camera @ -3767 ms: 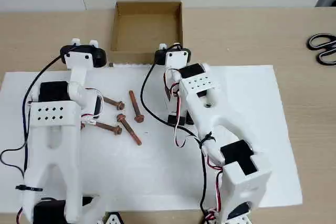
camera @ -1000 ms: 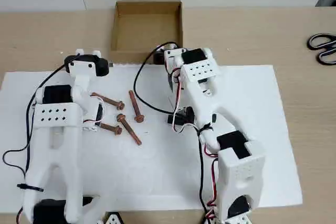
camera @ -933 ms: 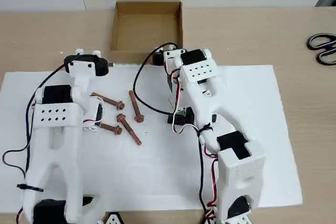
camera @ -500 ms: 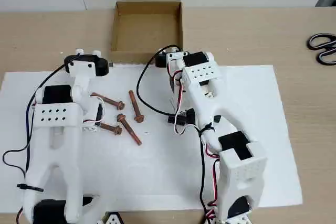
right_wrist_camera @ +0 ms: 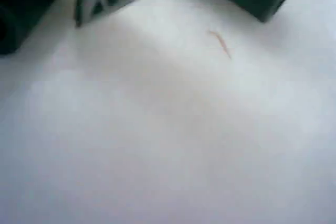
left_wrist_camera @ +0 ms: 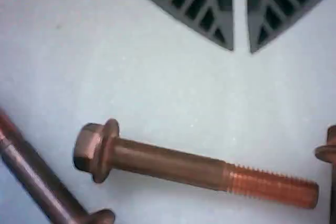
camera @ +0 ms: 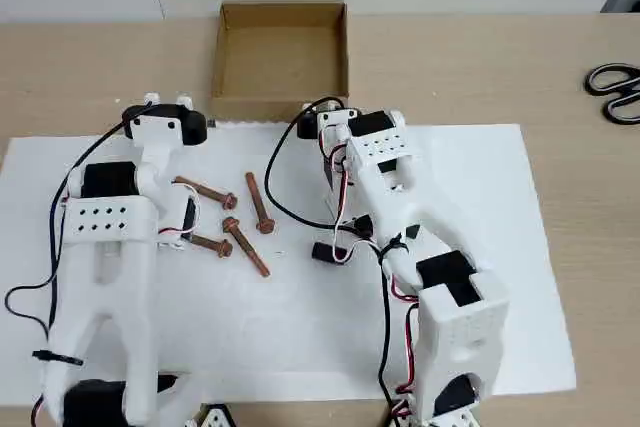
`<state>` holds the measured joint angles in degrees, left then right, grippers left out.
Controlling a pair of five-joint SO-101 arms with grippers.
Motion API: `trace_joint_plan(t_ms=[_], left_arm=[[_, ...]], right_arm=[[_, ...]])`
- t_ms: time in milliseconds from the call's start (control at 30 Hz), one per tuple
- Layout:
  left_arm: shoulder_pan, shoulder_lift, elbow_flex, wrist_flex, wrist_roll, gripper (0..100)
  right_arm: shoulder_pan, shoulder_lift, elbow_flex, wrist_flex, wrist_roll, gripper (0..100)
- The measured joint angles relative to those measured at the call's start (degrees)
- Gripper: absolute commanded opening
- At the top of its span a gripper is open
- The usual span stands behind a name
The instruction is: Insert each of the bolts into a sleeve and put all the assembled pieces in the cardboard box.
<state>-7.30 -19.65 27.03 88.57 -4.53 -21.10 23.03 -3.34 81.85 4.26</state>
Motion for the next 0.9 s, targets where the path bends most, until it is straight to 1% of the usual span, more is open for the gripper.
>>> trace_joint_plan(t_ms=[67,233,333,433,633,767,900], left_arm=[[0.0,0.0,0.0,0.0,0.0,1],[0.0,0.0,0.0,0.0,0.0,1],[0.0,0.0,0.0,0.0,0.0,1],[0.0,0.0,0.0,0.0,0.0,1],[0.0,0.0,0.0,0.0,0.0,1],[0.0,0.0,0.0,0.0,0.0,1],[0.0,0.0,-2.8,0.1,-0.1,1]], right_arm=[[0.2,0.0,0.0,-0.1,-0.1,5.2],[0.4,-0.1,0.1,-0.4,-0.1,4.3],[0.6,-0.4,0.1,-0.4,-0.1,1.0],[0.6,-0.4,-0.1,-0.3,-0.1,0.6],[-0.1,-2.0,-6.2,5.7,0.0,0.4],[1.2,-5.3,-7.4,7.5,1.7,0.4],[2.8,-8.4,-7.4,12.0,2.5,0.4]])
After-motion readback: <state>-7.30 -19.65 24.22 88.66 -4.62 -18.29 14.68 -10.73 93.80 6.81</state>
